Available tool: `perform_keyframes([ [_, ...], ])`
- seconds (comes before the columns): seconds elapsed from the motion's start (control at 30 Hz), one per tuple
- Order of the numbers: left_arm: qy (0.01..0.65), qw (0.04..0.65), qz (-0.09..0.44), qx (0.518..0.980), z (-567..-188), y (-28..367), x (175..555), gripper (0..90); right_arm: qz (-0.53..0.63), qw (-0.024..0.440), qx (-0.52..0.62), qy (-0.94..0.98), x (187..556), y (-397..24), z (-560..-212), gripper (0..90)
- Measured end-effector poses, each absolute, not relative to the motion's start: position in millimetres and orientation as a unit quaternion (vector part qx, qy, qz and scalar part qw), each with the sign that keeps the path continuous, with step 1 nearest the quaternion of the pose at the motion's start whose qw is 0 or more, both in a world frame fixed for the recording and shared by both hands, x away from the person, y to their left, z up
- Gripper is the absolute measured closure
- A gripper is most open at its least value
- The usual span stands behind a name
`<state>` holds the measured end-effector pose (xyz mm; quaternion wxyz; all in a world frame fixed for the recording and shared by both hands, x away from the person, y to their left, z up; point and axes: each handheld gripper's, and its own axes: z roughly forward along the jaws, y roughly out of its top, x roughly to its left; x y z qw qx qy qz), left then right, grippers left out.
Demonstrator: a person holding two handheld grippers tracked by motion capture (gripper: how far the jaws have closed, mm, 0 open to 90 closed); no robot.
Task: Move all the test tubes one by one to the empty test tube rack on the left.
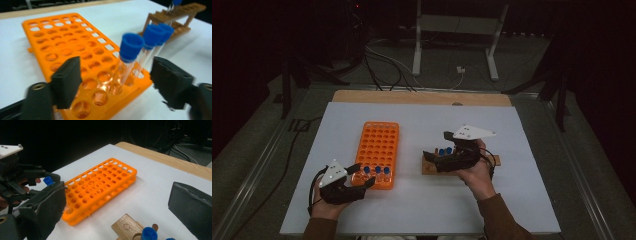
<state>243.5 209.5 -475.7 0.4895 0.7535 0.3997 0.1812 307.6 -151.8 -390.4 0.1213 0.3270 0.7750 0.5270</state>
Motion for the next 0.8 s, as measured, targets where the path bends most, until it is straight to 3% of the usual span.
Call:
perform_keyframes([
  [0.07,0.404,0.493,0.186,0.748,-473,212,243,18.6,0.527,0.121,0.328,0.774,307,-152,-390,1.9],
  [0.23,0.414,0.503,0.194,0.734,-469,217,243,15.6,0.528,0.122,0.329,0.773,307,-153,-391,1.9],
  [0.53,0.418,0.499,0.203,0.731,-466,221,242,2.0,0.528,0.124,0.335,0.770,309,-157,-392,1.9],
  [0.8,0.427,0.503,0.213,0.720,-464,227,241,0.4,0.529,0.127,0.340,0.767,310,-165,-393,1.9],
])
